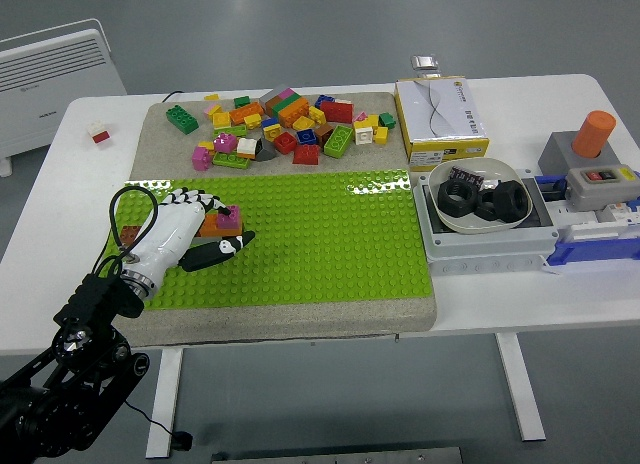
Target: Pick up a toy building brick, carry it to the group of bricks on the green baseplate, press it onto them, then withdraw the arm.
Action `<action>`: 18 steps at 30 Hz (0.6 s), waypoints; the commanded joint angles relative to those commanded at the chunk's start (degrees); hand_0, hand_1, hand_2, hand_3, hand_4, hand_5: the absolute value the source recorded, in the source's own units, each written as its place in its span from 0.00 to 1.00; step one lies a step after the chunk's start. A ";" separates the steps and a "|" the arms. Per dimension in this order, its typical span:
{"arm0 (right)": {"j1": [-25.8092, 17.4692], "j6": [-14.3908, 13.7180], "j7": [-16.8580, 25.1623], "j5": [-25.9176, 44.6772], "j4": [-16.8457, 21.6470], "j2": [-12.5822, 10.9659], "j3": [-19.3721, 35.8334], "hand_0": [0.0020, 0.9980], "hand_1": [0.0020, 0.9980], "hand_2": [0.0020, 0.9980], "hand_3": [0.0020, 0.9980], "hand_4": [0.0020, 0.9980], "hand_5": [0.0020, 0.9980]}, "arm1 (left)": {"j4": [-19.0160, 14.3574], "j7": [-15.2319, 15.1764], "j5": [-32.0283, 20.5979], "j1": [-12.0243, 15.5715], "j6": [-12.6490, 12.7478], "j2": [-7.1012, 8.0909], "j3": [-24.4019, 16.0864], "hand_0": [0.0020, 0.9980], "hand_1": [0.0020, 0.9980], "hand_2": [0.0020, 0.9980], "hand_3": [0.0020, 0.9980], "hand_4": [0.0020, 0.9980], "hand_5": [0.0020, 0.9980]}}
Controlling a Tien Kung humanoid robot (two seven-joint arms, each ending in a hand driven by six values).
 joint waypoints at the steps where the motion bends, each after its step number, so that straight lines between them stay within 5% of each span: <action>1: -0.01 0.00 -0.01 0.00 0.00 0.00 0.00 0.68 0.66 0.75 0.75 0.72 1.00 | 0.11 0.08 0.00 0.01 -0.03 -0.02 0.06 0.99 0.94 0.87 0.67 0.88 1.00; 12: -0.08 0.00 -0.13 0.00 0.00 0.02 0.00 0.68 0.66 0.75 0.75 0.72 1.00 | -0.20 0.59 0.00 0.11 -0.01 -0.04 -0.15 0.99 0.94 0.87 0.67 0.88 1.00; 18: -0.21 0.12 0.00 0.00 0.00 0.04 0.00 0.68 0.66 0.75 0.75 0.72 1.00 | -4.02 0.53 0.00 0.32 0.18 -0.14 -1.76 0.99 0.93 0.87 0.68 0.89 1.00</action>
